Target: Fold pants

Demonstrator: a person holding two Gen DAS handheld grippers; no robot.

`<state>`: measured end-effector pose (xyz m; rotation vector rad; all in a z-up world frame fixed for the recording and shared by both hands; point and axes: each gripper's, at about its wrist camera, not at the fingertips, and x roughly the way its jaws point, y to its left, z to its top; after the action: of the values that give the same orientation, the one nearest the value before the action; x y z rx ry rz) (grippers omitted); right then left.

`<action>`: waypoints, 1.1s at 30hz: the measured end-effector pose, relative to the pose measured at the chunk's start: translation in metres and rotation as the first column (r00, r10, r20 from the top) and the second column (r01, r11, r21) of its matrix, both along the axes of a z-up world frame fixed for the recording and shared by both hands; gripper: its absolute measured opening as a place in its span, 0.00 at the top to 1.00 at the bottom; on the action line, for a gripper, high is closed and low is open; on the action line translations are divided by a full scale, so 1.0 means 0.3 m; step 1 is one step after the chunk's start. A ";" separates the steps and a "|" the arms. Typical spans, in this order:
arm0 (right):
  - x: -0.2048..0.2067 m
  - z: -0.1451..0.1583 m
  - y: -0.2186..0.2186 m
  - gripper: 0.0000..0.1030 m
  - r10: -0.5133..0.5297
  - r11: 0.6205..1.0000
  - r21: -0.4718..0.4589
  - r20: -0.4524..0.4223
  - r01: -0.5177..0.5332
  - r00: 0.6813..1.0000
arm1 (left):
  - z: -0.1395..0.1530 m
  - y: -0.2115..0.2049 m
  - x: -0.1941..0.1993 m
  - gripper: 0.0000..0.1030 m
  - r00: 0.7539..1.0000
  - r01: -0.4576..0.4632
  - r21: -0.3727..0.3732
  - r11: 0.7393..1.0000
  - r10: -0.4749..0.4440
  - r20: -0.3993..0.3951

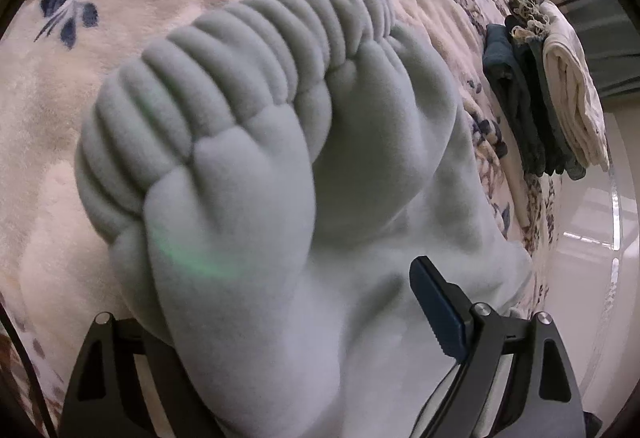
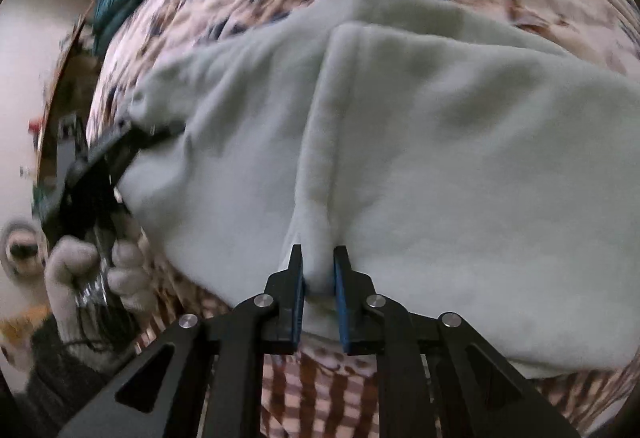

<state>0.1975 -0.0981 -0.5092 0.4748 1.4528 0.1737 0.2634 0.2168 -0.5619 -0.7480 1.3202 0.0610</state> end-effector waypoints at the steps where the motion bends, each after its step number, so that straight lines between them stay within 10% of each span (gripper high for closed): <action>1: -0.005 0.023 -0.011 0.88 -0.014 1.000 -0.007 0.019 0.014 1.000 | 0.001 0.000 -0.001 0.15 1.000 0.001 0.002 1.000 -0.001 -0.001; 8: -0.014 0.141 0.054 0.88 0.040 0.999 -0.001 0.051 -0.040 0.998 | -0.002 0.016 0.000 0.15 1.000 0.000 -0.011 1.000 0.000 -0.008; 15: -0.017 0.011 0.093 0.87 0.068 0.996 -0.052 -0.035 -0.070 0.997 | -0.019 0.017 0.007 0.14 1.000 0.005 -0.010 1.000 -0.005 -0.016; 19: 0.022 -0.071 0.121 0.63 0.086 0.996 -0.028 -0.126 -0.090 0.988 | -0.042 0.016 0.024 0.15 1.000 0.002 -0.016 1.000 -0.003 -0.019; 21: 0.021 -0.039 0.090 0.39 0.044 0.998 0.039 -0.100 -0.041 0.994 | -0.034 0.023 0.027 0.35 1.000 -0.029 -0.029 0.999 0.028 -0.014; 24: 0.001 0.010 0.017 0.35 -0.027 0.997 0.072 -0.065 0.031 0.998 | 0.039 0.021 0.019 0.64 0.998 -0.057 -0.059 0.997 0.059 0.037; 28: -0.029 0.016 -0.077 0.35 -0.088 0.994 0.064 -0.069 0.093 0.994 | 0.160 -0.059 0.019 0.64 0.986 0.031 -0.027 0.999 -0.027 0.163; 33: -0.037 -0.008 -0.173 0.35 -0.168 0.982 0.066 -0.108 0.175 0.980 | -0.053 -0.032 0.090 0.56 1.000 -0.009 -0.118 0.993 0.010 0.007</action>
<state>0.1865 -0.1501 -0.5118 0.6762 1.5006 0.0673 0.2903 0.2071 -0.5779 -0.8538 1.3212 -0.0121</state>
